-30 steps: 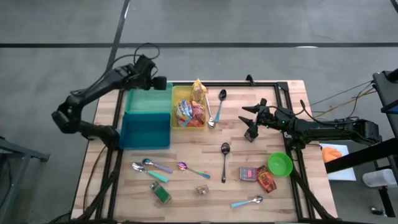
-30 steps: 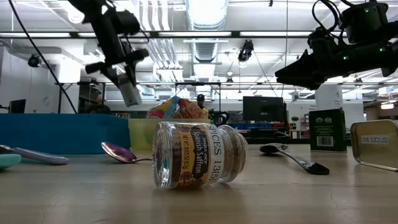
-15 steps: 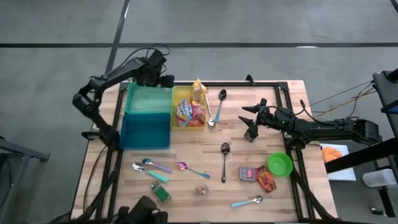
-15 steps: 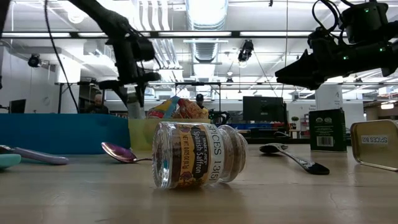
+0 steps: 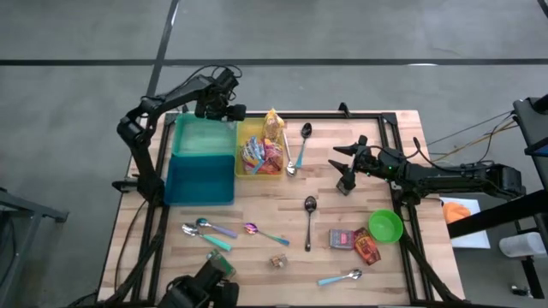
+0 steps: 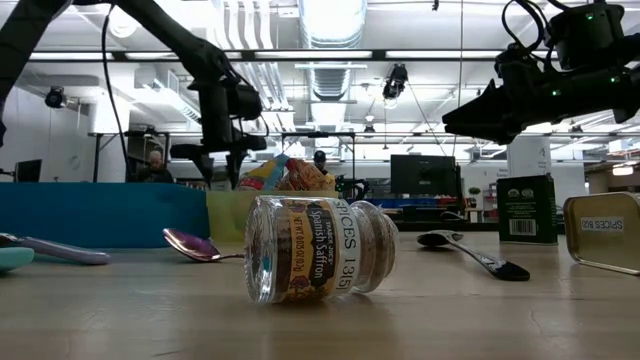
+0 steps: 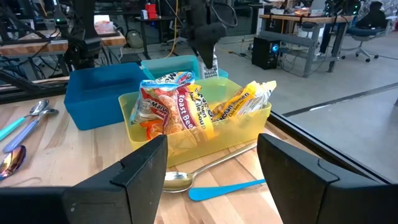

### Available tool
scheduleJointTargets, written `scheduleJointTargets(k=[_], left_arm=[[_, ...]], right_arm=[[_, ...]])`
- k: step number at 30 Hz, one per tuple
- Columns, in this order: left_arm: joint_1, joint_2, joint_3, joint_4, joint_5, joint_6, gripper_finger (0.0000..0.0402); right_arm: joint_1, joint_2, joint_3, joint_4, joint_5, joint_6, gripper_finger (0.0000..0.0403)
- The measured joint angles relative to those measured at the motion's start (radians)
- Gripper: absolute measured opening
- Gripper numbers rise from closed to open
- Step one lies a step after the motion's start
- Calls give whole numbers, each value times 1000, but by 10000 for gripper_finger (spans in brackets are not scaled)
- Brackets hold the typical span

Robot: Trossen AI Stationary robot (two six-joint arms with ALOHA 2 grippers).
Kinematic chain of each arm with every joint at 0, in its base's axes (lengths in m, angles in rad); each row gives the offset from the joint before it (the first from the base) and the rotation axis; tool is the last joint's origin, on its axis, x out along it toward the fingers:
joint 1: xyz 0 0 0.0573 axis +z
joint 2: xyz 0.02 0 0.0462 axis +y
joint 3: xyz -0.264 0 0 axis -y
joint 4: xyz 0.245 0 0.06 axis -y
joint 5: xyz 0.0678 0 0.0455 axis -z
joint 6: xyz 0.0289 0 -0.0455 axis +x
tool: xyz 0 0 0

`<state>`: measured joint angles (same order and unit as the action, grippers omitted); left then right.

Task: Pick & Place Food Item
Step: Put the white spice bottle into the green bin

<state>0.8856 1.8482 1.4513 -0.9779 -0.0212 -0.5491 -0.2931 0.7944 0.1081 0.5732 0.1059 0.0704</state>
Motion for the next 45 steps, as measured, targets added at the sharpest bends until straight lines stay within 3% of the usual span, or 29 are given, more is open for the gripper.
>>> scheduleJointTargets(k=[28, 37, 45], left_arm=[[16, 4, -96, 57, 26, 1, 196], [18, 4, -97, 76, 41, 22, 281], [18, -2, -93, 76, 41, 21, 290]], right_arm=[[0, 0, 0, 0, 0, 0, 246], [0, 0, 0, 0, 0, 0, 246], [0, 0, 0, 0, 0, 0, 246]])
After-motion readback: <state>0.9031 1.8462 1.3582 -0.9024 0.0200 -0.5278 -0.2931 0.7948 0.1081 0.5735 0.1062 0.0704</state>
